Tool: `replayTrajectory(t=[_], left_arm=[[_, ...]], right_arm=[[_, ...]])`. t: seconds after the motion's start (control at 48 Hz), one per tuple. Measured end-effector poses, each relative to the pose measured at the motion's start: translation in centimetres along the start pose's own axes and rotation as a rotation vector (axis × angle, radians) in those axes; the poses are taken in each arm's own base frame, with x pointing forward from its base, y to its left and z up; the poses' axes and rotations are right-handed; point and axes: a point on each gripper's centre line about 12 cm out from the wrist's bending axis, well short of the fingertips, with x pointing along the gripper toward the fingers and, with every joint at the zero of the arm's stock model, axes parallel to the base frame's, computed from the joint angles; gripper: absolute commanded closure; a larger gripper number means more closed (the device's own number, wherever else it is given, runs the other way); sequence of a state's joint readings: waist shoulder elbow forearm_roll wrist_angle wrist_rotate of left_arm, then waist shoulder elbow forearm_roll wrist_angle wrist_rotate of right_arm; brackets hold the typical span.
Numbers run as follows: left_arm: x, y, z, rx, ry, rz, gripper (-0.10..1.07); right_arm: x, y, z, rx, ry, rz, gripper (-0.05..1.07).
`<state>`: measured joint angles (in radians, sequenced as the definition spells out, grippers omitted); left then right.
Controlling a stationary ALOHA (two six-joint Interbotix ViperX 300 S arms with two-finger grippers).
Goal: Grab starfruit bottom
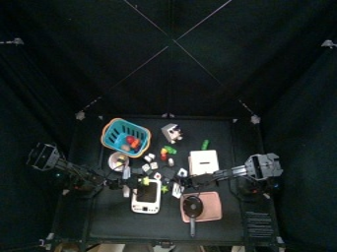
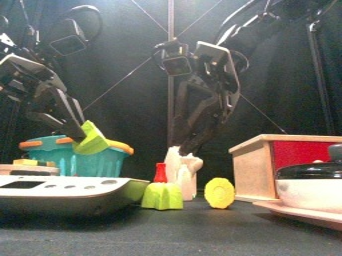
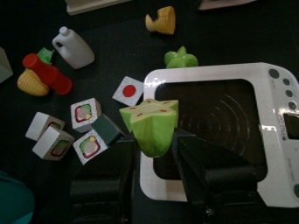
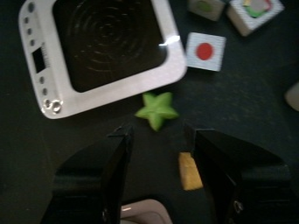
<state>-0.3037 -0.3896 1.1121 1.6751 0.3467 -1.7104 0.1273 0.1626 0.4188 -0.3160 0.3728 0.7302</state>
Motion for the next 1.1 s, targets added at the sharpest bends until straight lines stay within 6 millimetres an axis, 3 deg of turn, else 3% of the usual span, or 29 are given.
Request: replayTrajectory(t=[0.188, 0.396, 0.667, 1.104], left_arm=[[-1.0, 0.1, 0.1, -0.013, -0.031, -0.015, 0.39], [-1.1, -0.3, -0.1, -0.002, -0.029, -0.031, 0.39], [-1.1, -0.5, -0.5, -0.001, -0.019, -0.035, 0.39], [-1.1, -0.5, -0.6, -0.01, -0.013, -0.034, 0.39]], right_arm=[[1.7, -0.1, 0.3, -0.007, 0.038, -0.041, 0.03], [2.5, -0.2, 0.6, -0.02, 0.059, -0.072, 0.03], [4.5, -0.9, -0.8, -0.063, 0.118, -0.123, 0.03], [5.2, -1.3, -0.4, -0.089, 0.113, -0.143, 0.06]])
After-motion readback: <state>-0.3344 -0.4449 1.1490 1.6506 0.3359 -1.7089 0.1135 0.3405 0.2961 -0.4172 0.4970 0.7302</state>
